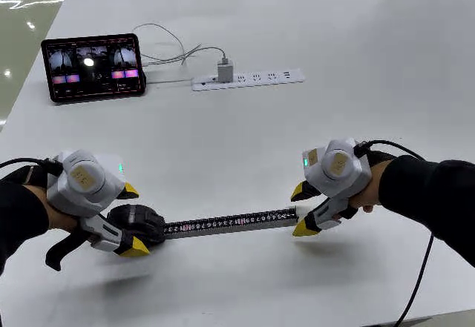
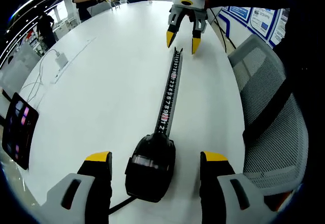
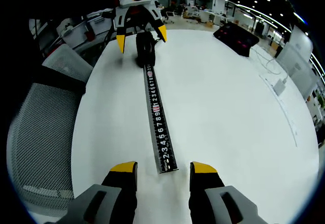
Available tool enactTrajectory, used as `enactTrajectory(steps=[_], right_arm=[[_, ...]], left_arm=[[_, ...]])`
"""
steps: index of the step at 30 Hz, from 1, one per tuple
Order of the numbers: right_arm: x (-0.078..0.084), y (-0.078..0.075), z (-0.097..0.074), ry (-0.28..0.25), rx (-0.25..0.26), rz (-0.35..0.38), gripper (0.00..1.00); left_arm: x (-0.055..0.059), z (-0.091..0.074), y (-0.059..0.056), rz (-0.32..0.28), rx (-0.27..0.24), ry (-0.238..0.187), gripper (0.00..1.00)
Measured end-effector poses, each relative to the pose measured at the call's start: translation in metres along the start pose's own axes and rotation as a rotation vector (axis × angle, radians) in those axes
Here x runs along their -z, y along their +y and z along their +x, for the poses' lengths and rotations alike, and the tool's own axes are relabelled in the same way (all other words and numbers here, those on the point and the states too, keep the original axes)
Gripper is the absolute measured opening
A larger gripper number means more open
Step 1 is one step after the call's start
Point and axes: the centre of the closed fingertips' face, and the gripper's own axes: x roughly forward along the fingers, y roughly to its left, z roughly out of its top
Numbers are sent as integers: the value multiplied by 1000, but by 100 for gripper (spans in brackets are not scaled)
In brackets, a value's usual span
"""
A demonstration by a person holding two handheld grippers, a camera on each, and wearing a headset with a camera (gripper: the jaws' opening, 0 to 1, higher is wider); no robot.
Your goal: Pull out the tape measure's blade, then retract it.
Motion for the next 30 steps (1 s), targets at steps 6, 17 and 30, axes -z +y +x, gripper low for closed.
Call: enactTrajectory(steps=[6, 17, 30], right_arm=[[-3, -3, -10, -49, 39, 54, 46], [2, -7, -26, -127, 125, 160, 63], [3, -2, -53, -240, 226, 267, 72]], left_arm=[[3, -5, 3, -74, -33, -32, 72], [10, -12, 2, -174, -72, -81, 80], [24, -34, 7, -367, -154, -221, 92]])
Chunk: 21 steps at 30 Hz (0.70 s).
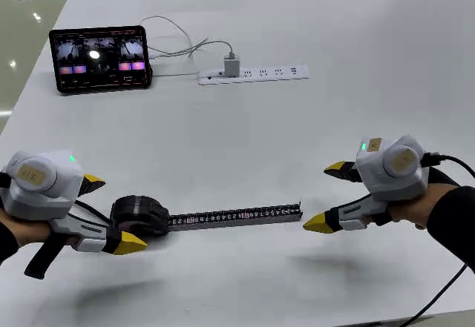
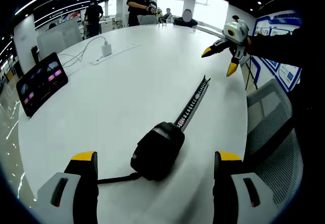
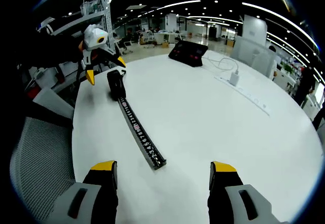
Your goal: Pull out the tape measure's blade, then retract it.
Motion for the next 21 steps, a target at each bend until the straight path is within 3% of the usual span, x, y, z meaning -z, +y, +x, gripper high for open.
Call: enactTrajectory(steps=[4, 8, 12, 18, 21], right_arm=[[6, 1, -9, -8, 20, 11, 73], [11, 0, -19, -36, 52, 70, 75], [18, -1, -27, -46, 69, 86, 77], [25, -4, -39, -63, 98, 101, 79], [27, -4, -43, -81, 108, 108, 81]], left_arm=[[6, -6, 2, -30, -29, -21, 94], [1, -13, 9, -106, -95, -106, 95], [4, -17, 6, -154, -109, -140, 98], [17, -20, 3, -187, -122, -134, 99], [18, -25, 6, -165, -148, -145, 99]])
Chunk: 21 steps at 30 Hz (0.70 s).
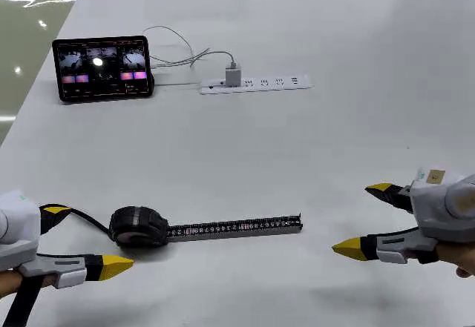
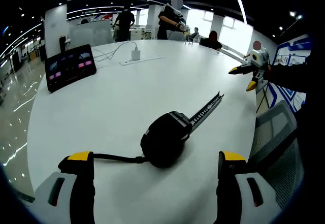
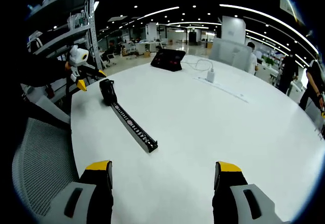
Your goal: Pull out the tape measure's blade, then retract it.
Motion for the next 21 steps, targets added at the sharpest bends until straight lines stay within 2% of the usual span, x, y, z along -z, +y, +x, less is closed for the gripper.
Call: enactTrajectory(steps=[2, 3, 4, 7, 11, 14, 17, 21], right_arm=[[2, 0, -1, -14, 16, 1, 82], [3, -1, 0, -30, 22, 3, 84], [6, -2, 1, -37, 25, 9, 86], [12, -3, -2, -40, 47, 18, 92], [18, -7, -10, -49, 75, 28, 98], [19, -7, -21, -74, 87, 53, 99], [24, -7, -28, -71, 99, 51, 99], [30, -1, -36, -73, 83, 93, 99]], left_arm=[[-6, -5, 8, 78, -55, -31, 99], [-9, -6, 6, 92, -53, -51, 99], [-11, -8, 4, 87, -51, -71, 99], [-4, -9, 5, 72, -65, -53, 99], [2, -13, 6, 48, -72, -66, 99], [8, -15, 4, 23, -75, -64, 99], [13, -16, 2, 24, -78, -60, 99], [15, -16, 0, 18, -75, -59, 99]])
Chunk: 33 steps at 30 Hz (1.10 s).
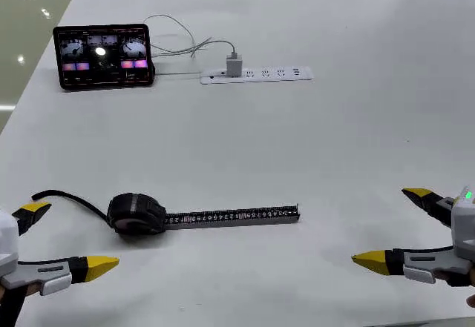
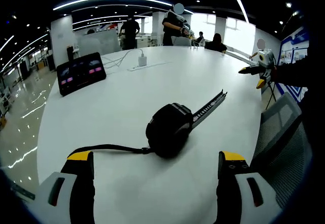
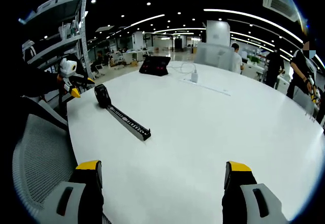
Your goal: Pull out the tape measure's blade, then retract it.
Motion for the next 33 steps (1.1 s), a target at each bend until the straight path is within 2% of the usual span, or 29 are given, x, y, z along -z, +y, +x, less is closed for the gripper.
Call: enactTrajectory(steps=[3, 5, 9, 12, 17, 19, 26, 28, 31, 33], right_arm=[[4, 0, -4, -1, 4, -2, 99], [9, -4, -6, 19, 20, -24, 99], [13, -6, -9, 25, 25, -43, 99], [21, -9, -11, 57, 24, -29, 99], [21, -8, -13, 53, 25, -27, 99], [21, -9, -15, 62, 34, -56, 99], [18, -13, -21, 50, 45, -61, 99], [18, -15, -22, 56, 46, -51, 99], [20, -18, -23, 61, 54, -62, 99], [20, -18, -23, 62, 55, -55, 99]], left_arm=[[3, 1, 2, 11, -22, 13, 99], [1, -1, -2, 6, -5, 2, 99], [-1, -5, -5, 16, 7, -16, 99], [-2, -7, -3, 17, 1, -22, 99], [-3, -6, -2, 18, -4, -21, 99], [-3, -5, -2, 26, -9, -15, 99], [-3, -3, -7, 22, 6, -14, 99], [0, -3, -10, -4, 23, 1, 99], [5, -1, -9, 14, 25, 22, 99], [5, -1, -10, 14, 28, 21, 99]])
